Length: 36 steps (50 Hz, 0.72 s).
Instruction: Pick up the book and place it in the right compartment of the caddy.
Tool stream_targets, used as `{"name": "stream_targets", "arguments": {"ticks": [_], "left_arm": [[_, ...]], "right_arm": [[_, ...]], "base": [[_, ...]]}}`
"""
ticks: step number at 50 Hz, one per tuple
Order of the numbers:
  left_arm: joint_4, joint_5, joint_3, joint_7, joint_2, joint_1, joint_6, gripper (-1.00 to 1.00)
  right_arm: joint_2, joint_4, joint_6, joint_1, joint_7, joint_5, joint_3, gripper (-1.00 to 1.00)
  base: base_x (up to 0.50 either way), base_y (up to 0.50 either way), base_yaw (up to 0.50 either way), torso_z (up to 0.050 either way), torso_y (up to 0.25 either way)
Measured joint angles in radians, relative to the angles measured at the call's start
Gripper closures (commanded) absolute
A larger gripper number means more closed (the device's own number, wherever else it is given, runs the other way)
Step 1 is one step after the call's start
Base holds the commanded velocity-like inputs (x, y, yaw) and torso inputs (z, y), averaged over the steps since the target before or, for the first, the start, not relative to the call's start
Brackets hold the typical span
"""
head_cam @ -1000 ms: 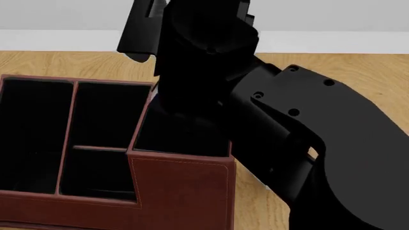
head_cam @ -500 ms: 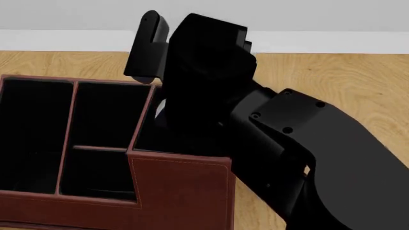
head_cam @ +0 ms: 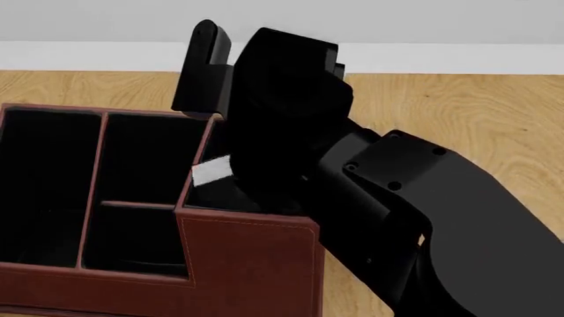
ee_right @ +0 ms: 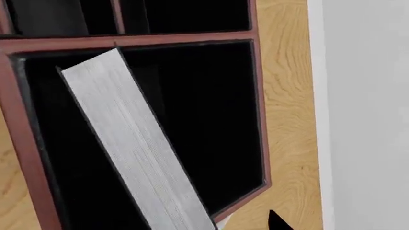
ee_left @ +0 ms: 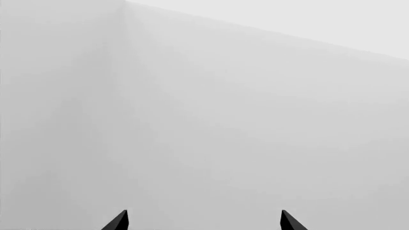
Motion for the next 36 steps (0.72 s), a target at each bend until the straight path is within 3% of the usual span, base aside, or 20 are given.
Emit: {"name": "stream_targets", "arguments": {"ticks": [36], "left_arm": [[0.028, -0.007, -0.02, -0.014, -0.01, 0.004, -0.005, -1.0]], "right_arm": [[0.0, 0.0, -0.005, 0.052, 0.03, 0.007, -0.001, -1.0]], "base": [[0.0, 0.0, 0.0, 0.0, 0.0]]}}
